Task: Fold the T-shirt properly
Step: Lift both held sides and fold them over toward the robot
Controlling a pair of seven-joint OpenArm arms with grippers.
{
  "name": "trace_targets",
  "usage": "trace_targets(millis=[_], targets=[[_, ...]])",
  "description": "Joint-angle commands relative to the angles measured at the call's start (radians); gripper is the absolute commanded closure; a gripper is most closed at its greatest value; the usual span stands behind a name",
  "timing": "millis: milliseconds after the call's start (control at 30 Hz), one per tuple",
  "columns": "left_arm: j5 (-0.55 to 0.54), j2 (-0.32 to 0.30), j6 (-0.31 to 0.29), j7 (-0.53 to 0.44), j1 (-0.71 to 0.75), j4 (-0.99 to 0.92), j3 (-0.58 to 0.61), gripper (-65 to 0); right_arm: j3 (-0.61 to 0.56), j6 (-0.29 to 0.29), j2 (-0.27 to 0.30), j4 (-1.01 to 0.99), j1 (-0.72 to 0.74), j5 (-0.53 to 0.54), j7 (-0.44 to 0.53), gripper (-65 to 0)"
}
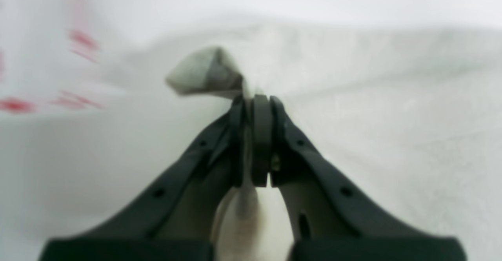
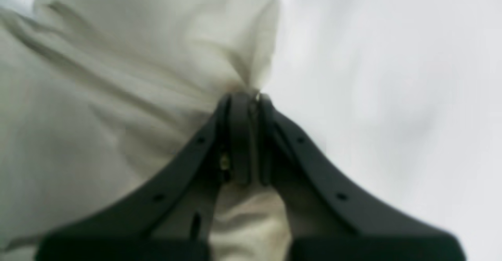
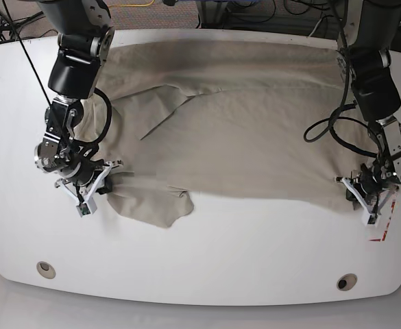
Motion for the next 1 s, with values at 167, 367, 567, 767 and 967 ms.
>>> trace_targets(millis=[167,367,567,767,967], targets=[[-0.009,0.008,0.003,0.056,0.042,0.211,-0.003,0.0,0.004,0.000,0.014,0.145,0.015,0.016,-0.079,0.0],[-0.010,0.011,0.002,0.096,0.112,0.346,-0.002,0.0,0.006,0.000,0.007,0.271,-0.028,0.016,-0.143,0.0],[-0.010,0.011,0.002,0.145,0.190,0.464,-0.003,0.0,0.006,0.000,0.004,0.423,-0.097,0.018,-0.226,0.0],[-0.010,0.011,-0.063,0.151,0.281,0.578,-0.003,0.0,0.008,0.000,-0.012,0.565,-0.174,0.018,-0.302,0.0],[-0.007,0.009,-0.105,0.153,0.376,0.656,-0.005,0.0,0.034,0.000,-0.056,0.703,-0.269,0.018,-0.351,0.0]])
